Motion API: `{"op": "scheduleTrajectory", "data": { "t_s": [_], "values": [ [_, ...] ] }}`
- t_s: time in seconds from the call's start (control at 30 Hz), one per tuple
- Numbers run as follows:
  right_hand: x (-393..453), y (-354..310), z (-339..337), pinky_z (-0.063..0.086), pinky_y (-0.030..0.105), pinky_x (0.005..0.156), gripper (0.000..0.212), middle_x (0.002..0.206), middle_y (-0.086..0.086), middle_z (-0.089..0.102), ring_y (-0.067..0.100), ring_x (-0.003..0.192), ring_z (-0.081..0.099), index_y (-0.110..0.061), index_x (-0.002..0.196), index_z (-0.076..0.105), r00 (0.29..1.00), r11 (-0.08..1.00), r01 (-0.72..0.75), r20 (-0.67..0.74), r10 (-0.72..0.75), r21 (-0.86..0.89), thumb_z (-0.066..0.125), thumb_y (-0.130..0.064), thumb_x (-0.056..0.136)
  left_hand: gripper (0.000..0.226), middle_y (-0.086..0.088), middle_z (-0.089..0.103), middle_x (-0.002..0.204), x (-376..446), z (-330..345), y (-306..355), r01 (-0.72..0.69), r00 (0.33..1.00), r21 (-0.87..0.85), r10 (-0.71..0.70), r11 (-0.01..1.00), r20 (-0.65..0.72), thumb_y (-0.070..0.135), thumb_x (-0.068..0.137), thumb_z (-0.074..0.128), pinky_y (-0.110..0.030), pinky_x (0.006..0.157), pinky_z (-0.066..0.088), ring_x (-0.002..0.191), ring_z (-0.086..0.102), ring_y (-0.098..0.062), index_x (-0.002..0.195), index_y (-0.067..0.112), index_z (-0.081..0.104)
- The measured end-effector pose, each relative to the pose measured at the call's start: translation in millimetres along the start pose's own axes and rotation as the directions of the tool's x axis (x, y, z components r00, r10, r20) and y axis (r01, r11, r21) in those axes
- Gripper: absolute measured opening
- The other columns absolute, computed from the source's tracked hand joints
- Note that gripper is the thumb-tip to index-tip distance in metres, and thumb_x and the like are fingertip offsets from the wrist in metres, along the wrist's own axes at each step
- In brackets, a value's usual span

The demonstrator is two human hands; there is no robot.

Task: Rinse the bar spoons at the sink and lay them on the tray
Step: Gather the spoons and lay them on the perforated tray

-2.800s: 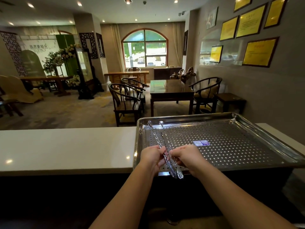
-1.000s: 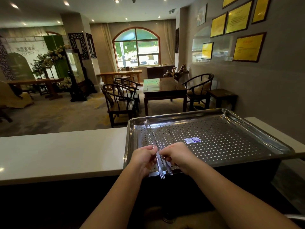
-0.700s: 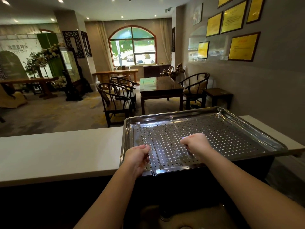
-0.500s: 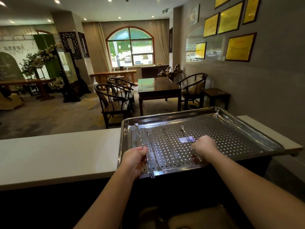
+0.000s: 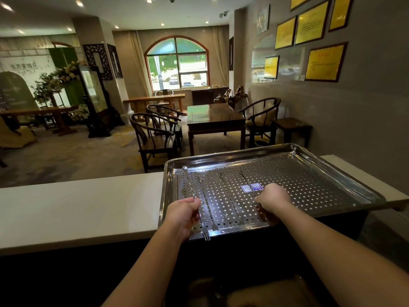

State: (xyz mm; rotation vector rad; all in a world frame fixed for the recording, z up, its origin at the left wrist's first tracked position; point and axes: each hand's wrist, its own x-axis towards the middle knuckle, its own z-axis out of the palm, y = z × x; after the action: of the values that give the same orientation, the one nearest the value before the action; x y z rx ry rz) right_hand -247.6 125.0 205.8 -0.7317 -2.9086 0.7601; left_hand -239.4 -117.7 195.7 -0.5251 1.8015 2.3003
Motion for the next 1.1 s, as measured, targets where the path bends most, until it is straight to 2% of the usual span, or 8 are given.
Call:
{"op": "scheduleTrajectory", "data": {
  "t_s": [0.1,0.17,0.33,0.47,0.6,0.77,0.93,1.1],
  "values": [
    [-8,-7,-1,0.028,0.023,0.044,0.025,0.061,0.005,0.060,0.023,0.058,0.053,-0.012,0.059,0.058,0.997,0.996,0.046,-0.073,-0.041,0.075,0.056,-0.016,0.084,0.013,-0.011,0.064,0.079,-1,1,0,0.002,1.000,0.000,-0.002,1.000,0.016,0.001,0.084,0.068,-0.021,0.044,0.050,0.055,0.054,-0.014,0.097,0.004,0.066],
    [-23,-19,-2,0.030,0.021,0.043,0.028,0.051,0.002,0.056,0.017,0.048,0.050,-0.012,0.056,0.062,0.993,0.974,0.122,-0.024,-0.119,0.191,0.057,-0.016,0.083,0.016,-0.012,0.062,0.076,0,4,2,0.005,0.999,0.003,-0.005,1.000,0.032,0.001,0.084,0.068,-0.022,0.045,0.051,0.051,0.053,-0.014,0.100,0.002,0.066],
    [-76,-51,9,0.041,0.021,0.050,0.032,0.067,0.007,0.072,0.014,0.053,0.057,-0.002,0.075,0.074,0.921,0.857,0.208,0.200,-0.333,0.471,0.068,-0.033,0.080,0.025,-0.016,0.064,0.081,-3,19,4,-0.023,0.997,0.010,0.022,1.000,0.073,-0.001,0.083,0.068,-0.023,0.048,0.052,0.053,0.058,-0.015,0.108,-0.003,0.063],
    [-95,-64,11,0.037,0.023,0.051,0.022,0.054,0.000,0.061,0.010,0.048,0.051,-0.013,0.066,0.074,0.896,0.873,0.298,0.202,-0.395,0.385,0.071,-0.031,0.078,0.029,-0.021,0.068,0.094,-4,26,0,-0.049,0.996,-0.027,0.051,0.998,0.073,-0.003,0.081,0.069,-0.030,0.054,0.055,0.074,0.068,-0.025,0.108,-0.003,0.062],
    [-93,-65,11,0.045,0.023,0.062,0.019,0.073,0.007,0.073,0.013,0.064,0.059,-0.014,0.081,0.079,0.902,0.903,0.345,0.175,-0.394,0.256,0.074,-0.032,0.078,0.026,-0.017,0.068,0.083,-6,25,-1,-0.051,0.996,-0.020,0.052,0.999,0.075,-0.003,0.079,0.071,-0.027,0.051,0.054,0.059,0.065,-0.019,0.103,-0.002,0.063],
    [-87,-63,13,0.041,0.021,0.053,0.016,0.069,0.004,0.070,0.013,0.062,0.059,-0.014,0.081,0.079,0.905,0.902,0.359,0.147,-0.400,0.241,0.072,-0.029,0.080,0.020,-0.016,0.069,0.079,-7,26,-2,-0.069,0.994,-0.023,0.071,0.997,0.087,0.000,0.079,0.073,-0.025,0.052,0.056,0.056,0.064,-0.017,0.096,-0.001,0.062],
    [-61,-41,-4,0.047,0.022,0.045,0.021,0.060,0.003,0.068,0.009,0.043,0.055,-0.008,0.073,0.074,0.949,0.920,0.295,0.035,-0.314,0.260,0.066,-0.021,0.087,0.015,-0.014,0.069,0.073,-6,21,-5,-0.090,0.993,0.066,0.085,0.994,0.083,0.005,0.081,0.072,-0.025,0.056,0.056,0.056,0.064,-0.016,0.093,-0.002,0.068],
    [-14,4,-27,0.047,0.026,0.052,0.020,0.066,0.010,0.068,0.023,0.061,0.063,-0.003,0.074,0.072,0.989,0.979,0.125,-0.102,-0.109,0.164,0.060,-0.015,0.084,0.007,-0.013,0.068,0.080,-11,23,-6,-0.160,0.986,0.145,0.152,0.976,0.065,0.006,0.085,0.069,-0.025,0.058,0.056,0.063,0.064,-0.017,0.090,0.002,0.069]
  ]
}}
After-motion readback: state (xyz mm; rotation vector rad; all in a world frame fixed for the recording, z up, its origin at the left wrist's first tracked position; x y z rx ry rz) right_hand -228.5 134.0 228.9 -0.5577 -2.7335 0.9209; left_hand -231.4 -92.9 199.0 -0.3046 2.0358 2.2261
